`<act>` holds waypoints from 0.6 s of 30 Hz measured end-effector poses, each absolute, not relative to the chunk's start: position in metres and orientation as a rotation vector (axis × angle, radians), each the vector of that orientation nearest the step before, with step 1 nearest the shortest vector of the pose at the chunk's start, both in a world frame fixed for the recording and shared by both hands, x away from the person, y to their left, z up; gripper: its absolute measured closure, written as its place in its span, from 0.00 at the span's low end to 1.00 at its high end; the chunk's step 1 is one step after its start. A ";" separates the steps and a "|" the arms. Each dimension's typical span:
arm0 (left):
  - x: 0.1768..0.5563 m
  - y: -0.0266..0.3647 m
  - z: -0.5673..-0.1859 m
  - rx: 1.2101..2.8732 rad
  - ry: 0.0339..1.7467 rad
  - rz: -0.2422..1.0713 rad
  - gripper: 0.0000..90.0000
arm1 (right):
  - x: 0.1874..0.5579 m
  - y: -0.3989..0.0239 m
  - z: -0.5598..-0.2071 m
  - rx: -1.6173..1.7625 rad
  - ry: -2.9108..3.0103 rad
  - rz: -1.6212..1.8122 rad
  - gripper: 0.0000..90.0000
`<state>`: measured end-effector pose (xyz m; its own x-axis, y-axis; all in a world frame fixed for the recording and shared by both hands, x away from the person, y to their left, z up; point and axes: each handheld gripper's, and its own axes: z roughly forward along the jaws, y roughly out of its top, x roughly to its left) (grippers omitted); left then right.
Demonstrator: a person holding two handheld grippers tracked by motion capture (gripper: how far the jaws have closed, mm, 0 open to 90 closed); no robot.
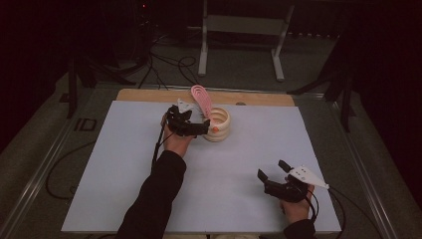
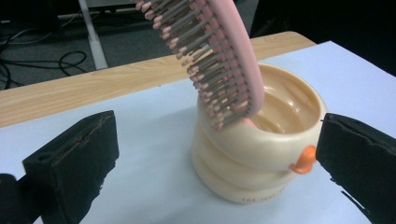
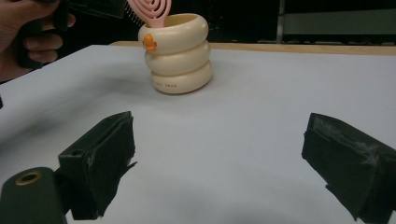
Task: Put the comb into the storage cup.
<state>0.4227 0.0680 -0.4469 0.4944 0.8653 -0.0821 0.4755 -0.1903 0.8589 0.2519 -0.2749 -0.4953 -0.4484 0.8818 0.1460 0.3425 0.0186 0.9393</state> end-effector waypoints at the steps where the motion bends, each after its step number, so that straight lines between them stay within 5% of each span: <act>1: 0.418 0.071 -0.447 1.845 1.107 0.547 0.00 | 0.252 -0.275 -0.495 1.247 1.810 1.437 0.10; 18: 0.375 0.104 -0.446 1.897 1.030 0.594 0.00 | 0.252 -0.273 -0.496 1.239 1.815 1.433 0.10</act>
<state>0.3752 0.1036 -0.4455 0.5433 0.8395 0.0028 0.4235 -0.2769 0.8626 0.2521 -0.2734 -0.4957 -0.4521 0.8810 0.1397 0.3400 0.0254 0.9401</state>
